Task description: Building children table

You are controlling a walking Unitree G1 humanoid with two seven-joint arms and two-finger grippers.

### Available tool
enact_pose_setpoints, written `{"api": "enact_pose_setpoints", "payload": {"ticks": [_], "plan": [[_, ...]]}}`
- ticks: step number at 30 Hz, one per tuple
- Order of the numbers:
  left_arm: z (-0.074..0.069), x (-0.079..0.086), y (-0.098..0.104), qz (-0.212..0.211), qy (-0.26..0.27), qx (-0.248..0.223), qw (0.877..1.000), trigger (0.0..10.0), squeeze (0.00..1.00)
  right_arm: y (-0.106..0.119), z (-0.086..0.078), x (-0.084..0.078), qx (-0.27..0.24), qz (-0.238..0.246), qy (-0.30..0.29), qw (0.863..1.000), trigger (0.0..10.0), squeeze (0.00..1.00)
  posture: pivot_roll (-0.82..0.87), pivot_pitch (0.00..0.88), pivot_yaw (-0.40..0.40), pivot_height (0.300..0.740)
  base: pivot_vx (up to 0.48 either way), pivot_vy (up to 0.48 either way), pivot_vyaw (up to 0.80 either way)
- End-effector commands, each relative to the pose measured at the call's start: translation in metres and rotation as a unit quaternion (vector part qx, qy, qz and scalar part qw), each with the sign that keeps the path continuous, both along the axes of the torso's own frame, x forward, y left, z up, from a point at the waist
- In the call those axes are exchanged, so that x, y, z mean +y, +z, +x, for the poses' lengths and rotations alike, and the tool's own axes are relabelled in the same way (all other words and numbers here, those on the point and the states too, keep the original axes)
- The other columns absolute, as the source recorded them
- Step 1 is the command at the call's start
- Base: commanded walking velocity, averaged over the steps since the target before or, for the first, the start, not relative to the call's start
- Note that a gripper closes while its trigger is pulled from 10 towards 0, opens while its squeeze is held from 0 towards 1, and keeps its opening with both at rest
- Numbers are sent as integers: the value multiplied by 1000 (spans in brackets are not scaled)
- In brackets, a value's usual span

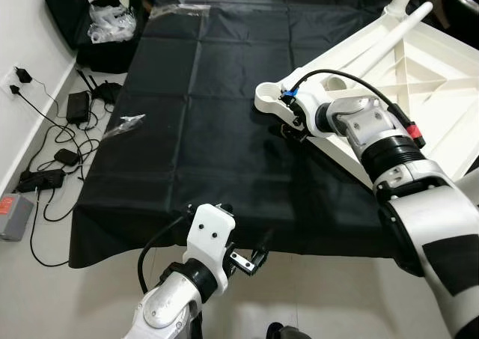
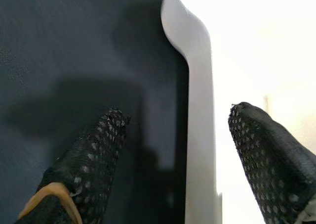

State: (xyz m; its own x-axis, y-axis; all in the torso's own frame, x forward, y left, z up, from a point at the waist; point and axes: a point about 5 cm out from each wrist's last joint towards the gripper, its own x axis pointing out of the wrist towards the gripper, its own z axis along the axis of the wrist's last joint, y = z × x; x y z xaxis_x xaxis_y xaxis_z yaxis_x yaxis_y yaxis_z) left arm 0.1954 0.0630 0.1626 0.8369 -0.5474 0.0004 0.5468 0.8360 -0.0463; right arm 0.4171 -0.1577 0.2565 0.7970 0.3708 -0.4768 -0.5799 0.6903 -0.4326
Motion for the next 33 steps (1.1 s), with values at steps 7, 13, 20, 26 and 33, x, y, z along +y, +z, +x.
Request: {"api": "enact_pose_setpoints", "payload": {"ticks": [7, 13, 20, 26, 33], "plan": [[-7, -3, -1, 2, -3, 21, 1000, 10000, 0, -12, -3, 4, 33, -12, 38, 999, 0, 0, 137, 341, -80, 740, 0, 0, 0], [-5, -3, -2, 3, 2, 25, 1000, 10000, 0, -10, -3, 14, 26, 2, 71, 997, 0, 0, 136, 338, -85, 740, 0, 0, 0], [0, -1, -3, 6, 10, 27, 1000, 10000, 0, -6, -6, 24, 31, 11, 138, 990, 0, 0, 132, 331, -85, 740, 0, 0, 0], [3, -1, -4, 10, 10, 26, 1000, 10000, 0, 0, -18, 35, 45, 26, 252, 966, 0, 0, 126, 324, -78, 740, 0, 0, 0], [12, 1, -8, 20, 10, 23, 999, 10000, 0, 7, -66, 43, 74, 58, 439, 893, 0, 0, 122, 304, -62, 740, 0, 0, 0]]}}
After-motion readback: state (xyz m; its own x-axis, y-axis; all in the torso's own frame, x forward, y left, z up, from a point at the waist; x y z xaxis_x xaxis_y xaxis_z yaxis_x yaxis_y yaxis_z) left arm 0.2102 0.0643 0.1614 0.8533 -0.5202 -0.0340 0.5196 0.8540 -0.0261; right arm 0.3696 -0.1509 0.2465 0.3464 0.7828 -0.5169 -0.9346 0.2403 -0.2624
